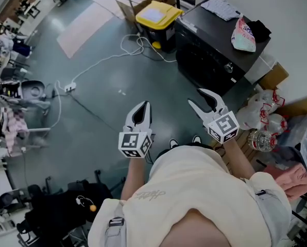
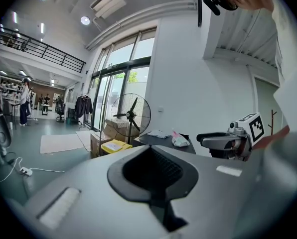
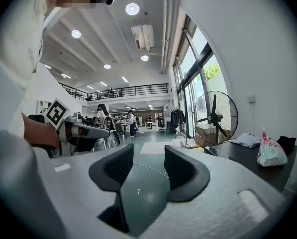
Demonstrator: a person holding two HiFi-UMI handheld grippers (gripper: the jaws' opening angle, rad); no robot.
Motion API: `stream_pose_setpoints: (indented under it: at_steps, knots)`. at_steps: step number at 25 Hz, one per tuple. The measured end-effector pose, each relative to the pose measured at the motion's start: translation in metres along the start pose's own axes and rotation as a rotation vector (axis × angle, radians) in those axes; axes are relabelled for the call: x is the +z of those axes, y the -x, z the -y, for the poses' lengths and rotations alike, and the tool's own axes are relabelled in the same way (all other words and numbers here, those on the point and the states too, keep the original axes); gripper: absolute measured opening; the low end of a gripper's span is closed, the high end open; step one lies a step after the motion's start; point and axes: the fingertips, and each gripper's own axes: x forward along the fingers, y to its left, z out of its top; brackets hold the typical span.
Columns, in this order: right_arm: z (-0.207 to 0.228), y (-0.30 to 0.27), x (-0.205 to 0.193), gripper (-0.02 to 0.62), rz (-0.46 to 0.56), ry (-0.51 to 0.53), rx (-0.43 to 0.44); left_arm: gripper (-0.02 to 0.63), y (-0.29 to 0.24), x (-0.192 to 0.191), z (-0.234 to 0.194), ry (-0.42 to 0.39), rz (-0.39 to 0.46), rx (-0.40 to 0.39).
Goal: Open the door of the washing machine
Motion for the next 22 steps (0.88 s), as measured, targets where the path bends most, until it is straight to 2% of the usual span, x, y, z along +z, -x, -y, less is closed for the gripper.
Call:
stream_pose_setpoints:
  at_steps: [7, 14, 22]
  knots:
    - [0.001, -0.035, 0.001, 0.198, -0.007, 0.013, -0.049, 0.014, -0.009, 0.003, -0.043, 0.008, 0.021, -0.017]
    - [0.007, -0.058, -0.020, 0.198, -0.059, -0.004, -0.070, 0.014, -0.021, -0.013, -0.075, 0.042, -0.010, -0.015]
    - [0.054, -0.125, -0.032, 0.198, -0.077, -0.015, -0.034, 0.014, -0.078, -0.006, -0.121, 0.059, -0.032, 0.024]
